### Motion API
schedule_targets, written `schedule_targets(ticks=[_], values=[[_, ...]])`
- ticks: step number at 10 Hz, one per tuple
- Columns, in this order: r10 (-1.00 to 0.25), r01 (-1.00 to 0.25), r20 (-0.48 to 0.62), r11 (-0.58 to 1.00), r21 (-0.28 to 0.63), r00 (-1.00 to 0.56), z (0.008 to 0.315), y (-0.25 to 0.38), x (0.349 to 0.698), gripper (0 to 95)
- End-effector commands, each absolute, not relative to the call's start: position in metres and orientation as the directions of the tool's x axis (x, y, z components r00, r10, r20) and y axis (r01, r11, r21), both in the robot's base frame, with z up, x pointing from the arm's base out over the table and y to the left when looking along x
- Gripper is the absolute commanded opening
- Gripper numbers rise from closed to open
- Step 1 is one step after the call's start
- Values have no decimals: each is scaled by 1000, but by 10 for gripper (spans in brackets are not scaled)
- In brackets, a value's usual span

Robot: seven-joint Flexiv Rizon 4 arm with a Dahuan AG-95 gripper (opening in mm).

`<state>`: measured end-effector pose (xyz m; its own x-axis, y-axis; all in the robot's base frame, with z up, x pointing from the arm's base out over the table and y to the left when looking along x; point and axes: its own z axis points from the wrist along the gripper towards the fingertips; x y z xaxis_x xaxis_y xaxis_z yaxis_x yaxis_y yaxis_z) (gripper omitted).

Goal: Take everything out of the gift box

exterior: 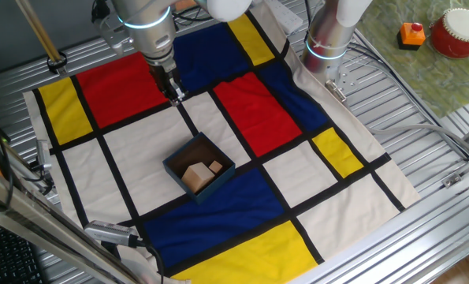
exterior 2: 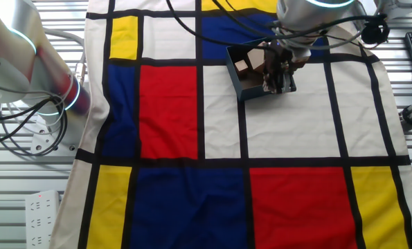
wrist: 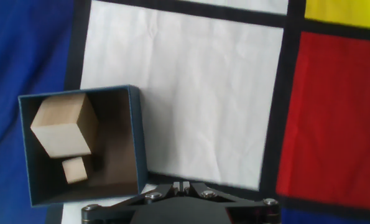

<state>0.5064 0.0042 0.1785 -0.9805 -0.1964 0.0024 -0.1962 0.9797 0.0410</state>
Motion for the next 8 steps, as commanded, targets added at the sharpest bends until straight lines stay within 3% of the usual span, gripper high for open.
schedule_targets(ticks=[1,4,8], values=[[-233,-238,-55,967,92,-971,163,24,525,0],[-289,-295,-66,945,138,-955,153,48,544,0],[-334,-336,-31,937,94,-942,147,70,557,0]])
